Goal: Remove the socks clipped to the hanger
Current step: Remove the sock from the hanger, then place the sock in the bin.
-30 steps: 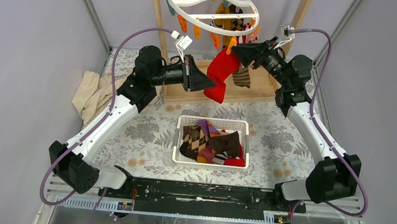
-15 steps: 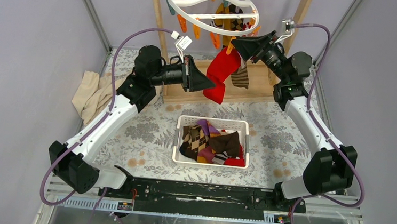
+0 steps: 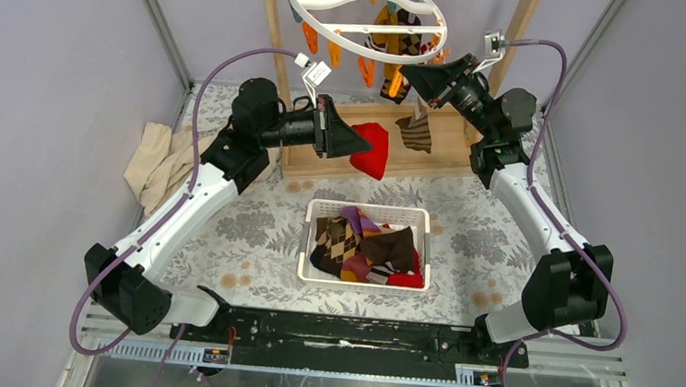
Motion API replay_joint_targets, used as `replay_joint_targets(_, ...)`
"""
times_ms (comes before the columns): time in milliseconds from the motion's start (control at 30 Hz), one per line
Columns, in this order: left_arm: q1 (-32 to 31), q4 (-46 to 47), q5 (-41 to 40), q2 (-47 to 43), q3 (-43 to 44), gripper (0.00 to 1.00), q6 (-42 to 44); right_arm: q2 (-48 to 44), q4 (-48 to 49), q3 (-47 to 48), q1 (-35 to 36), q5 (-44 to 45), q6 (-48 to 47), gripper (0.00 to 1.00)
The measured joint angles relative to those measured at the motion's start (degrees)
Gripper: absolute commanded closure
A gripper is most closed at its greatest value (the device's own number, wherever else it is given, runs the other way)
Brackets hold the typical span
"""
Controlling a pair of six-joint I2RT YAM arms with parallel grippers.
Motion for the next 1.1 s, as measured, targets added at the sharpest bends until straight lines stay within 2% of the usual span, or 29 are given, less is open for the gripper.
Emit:
replay_joint_targets(33, 0.0, 0.0, 0.0, 0.0, 0.0, 0.81, 0.0, 0.1, 0.1, 0.0, 0.0, 0.0, 0.1, 0.87)
replay_joint_targets(133, 0.0, 0.0, 0.0, 0.0, 0.0, 0.81, -0.2, 0.1, 0.1, 0.0, 0.0, -0.1, 0.4, 0.51)
replay_joint_targets(167, 0.0, 0.0, 0.0, -0.1, 0.0, 0.81, -0.3, 0.1, 0.1, 0.0, 0.0, -0.4, 0.5, 0.45)
replay_joint_targets(233, 0.0, 0.0, 0.0, -0.5, -0.5, 0.81, -0.7, 0.1, -0.3, 0.0, 0.0, -0.7, 0.4, 0.40)
replay_joint_targets(400, 0.0, 0.7, 0.5, -2.9, -5.1, 0.80, -2.1, -1.3, -5.4, -0.5, 0.0, -0.7, -1.9, 0.37)
replay_joint_targets(567, -0.3, 1.3, 0.5, -5.7, -11.9, 0.79, -3.2, -6.5, -13.9, -2.8, -0.4, 0.2, -6.4, 0.36)
replay_joint_targets(867, -6.6, 1.4, -3.1, -6.8, -20.4, 0.74, -3.7, -12.4, -23.4, -6.2, -5.7, 3.4, -10.2, 0.36)
replay_joint_targets(1000, -9.8, 1.7, -5.5, -5.9, -22.0, 0.67, -3.5, -12.9, -26.8, -8.0, -8.3, 5.1, -10.4, 0.36)
replay_joint_targets(1100, -11.7, 2.2, -7.1, -3.7, -22.5, 0.52, -2.8, -12.9, -28.7, -9.3, -10.0, 6.1, -10.4, 0.36)
